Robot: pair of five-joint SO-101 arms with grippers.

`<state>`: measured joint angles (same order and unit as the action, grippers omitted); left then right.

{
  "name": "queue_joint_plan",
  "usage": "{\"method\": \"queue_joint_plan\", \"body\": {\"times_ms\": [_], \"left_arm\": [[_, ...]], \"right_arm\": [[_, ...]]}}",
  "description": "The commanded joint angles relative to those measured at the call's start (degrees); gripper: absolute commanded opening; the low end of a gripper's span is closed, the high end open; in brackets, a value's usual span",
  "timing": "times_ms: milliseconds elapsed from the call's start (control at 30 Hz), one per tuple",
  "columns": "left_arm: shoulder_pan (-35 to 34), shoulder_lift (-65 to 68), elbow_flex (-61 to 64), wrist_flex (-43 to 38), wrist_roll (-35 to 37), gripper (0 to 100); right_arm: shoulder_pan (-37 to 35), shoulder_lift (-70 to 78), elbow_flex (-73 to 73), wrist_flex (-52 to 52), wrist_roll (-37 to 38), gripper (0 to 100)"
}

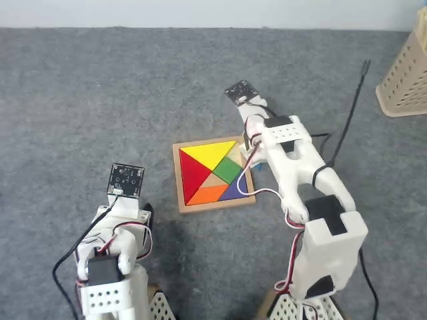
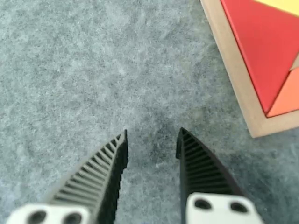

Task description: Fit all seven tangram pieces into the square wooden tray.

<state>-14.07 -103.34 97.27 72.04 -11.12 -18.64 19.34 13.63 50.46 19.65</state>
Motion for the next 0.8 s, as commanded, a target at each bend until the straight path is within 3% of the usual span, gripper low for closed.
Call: {"method": "queue_joint_plan", "body": {"times_ms": [0,200,400,600,767], "left_arm": [[0.1,-0.4,-0.7,0.3,-0.3,17],[0.1,-0.4,-0.7,0.3,-0.3,17],[0.1,-0.4,-0.7,0.3,-0.3,17],[0.1,-0.4,-0.7,0.3,-0.3,17],[0.1,-0.4,-0.7,0.3,-0.3,17]], "right_arm": [[-0.2,-0.5,-1.6,-0.6,1.1,22.5],[-0.9,-0.2,-1.8,1.6,0.9,22.1],[-1.1,-0.6,-1.9,1.3,0.6,8.5],[-1.0,-1.0,-1.9,1.5,0.6,7.3],[-0.7,-6.2,-0.4,1.7,-4.8,5.3]]}}
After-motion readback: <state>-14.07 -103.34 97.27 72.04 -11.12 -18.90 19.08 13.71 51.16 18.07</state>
